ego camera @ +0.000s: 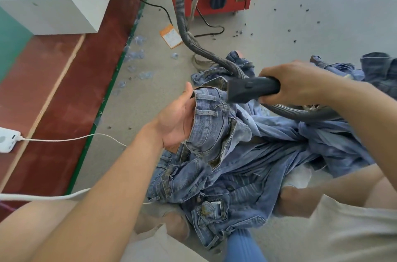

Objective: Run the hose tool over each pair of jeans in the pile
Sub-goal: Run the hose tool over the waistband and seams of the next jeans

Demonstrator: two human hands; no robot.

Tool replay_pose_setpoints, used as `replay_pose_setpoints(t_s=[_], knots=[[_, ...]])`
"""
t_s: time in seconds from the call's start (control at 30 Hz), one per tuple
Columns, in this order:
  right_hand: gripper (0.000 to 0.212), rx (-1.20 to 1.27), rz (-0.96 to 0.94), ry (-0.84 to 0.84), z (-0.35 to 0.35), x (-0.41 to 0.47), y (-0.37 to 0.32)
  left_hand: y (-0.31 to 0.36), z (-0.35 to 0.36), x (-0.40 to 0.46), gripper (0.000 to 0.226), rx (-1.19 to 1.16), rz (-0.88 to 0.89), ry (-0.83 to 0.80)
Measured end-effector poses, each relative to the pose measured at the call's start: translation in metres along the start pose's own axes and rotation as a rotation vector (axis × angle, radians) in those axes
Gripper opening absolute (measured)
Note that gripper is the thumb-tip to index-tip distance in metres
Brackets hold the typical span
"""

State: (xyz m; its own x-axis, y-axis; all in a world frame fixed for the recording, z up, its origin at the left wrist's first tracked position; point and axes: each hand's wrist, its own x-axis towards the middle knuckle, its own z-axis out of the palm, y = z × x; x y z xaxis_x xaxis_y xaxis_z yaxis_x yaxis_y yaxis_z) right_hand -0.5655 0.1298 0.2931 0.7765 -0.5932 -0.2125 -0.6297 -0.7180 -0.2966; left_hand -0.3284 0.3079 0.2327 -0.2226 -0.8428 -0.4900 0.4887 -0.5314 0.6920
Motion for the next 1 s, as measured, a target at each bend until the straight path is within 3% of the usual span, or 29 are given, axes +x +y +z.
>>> replay_pose_setpoints(t_s=[0.17, 0.3, 0.47, 0.6, 0.83, 0.9, 1.0], knots=[[0.023, 0.103, -0.123, -0.091, 0.008, 0.002, -0.018, -0.001, 0.004, 0.000, 0.074, 0.067, -0.007, 0.006], [0.019, 0.150, -0.082, -0.027, -0.008, -0.002, -0.005, 0.000, 0.001, -0.003, 0.071, 0.053, 0.009, 0.039], [0.024, -0.032, 0.015, -0.045, -0.014, -0.004, 0.005, 0.000, 0.002, -0.003, 0.069, 0.101, 0.000, 0.053], [0.019, -0.139, -0.053, -0.084, 0.002, -0.003, -0.009, 0.001, 0.004, -0.001, 0.065, 0.132, -0.011, 0.061], [0.016, 0.102, 0.061, 0.052, -0.011, -0.002, -0.004, 0.002, -0.001, -0.003, 0.066, 0.143, 0.018, 0.081], [0.018, 0.176, 0.124, 0.005, -0.018, -0.003, -0.003, 0.001, -0.001, -0.002, 0.066, 0.146, 0.021, 0.089], [0.018, 0.270, 0.165, -0.221, -0.022, -0.010, -0.010, 0.001, 0.000, -0.001, 0.066, 0.118, 0.032, 0.087]])
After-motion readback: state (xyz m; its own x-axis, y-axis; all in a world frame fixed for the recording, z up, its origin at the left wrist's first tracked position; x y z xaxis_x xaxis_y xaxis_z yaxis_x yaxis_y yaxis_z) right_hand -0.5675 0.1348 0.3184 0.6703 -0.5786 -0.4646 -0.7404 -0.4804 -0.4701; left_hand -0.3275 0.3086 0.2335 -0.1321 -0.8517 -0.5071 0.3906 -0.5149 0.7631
